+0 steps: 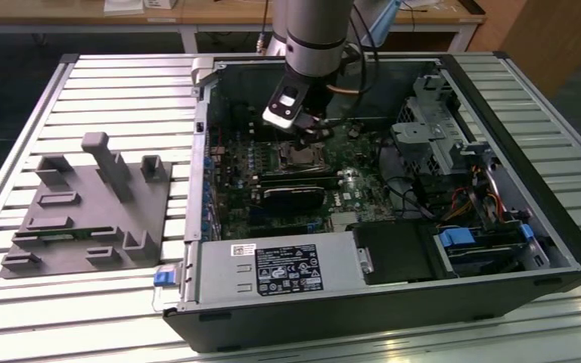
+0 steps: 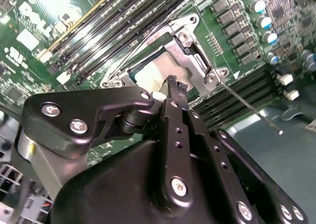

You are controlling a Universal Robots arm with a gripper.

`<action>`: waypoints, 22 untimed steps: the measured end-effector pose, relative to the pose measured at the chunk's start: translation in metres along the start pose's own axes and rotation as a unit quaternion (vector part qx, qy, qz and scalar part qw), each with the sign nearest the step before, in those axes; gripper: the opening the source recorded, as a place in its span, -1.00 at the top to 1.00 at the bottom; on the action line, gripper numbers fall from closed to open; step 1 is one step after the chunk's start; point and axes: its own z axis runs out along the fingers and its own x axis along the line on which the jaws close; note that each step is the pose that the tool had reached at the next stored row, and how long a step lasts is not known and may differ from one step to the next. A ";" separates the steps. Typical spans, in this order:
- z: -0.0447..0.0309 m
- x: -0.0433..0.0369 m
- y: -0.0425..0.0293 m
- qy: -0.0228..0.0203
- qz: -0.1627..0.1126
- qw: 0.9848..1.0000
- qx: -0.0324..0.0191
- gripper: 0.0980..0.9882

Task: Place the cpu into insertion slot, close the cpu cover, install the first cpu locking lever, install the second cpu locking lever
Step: 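Close the cpu cover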

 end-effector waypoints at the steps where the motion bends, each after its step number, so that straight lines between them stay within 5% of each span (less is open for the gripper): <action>1: 0.0001 0.0000 0.0000 0.000 -0.009 1.000 0.001 0.98; 7: 0.0006 0.0000 0.0000 0.001 -0.062 0.998 0.004 0.98; 12: 0.0010 -0.0001 0.0000 0.002 -0.106 0.994 0.006 0.98; 17: 0.0013 -0.0001 0.0000 0.003 -0.151 0.989 0.009 0.98; 22: 0.0020 -0.0001 0.0000 0.004 -0.195 0.981 0.012 0.98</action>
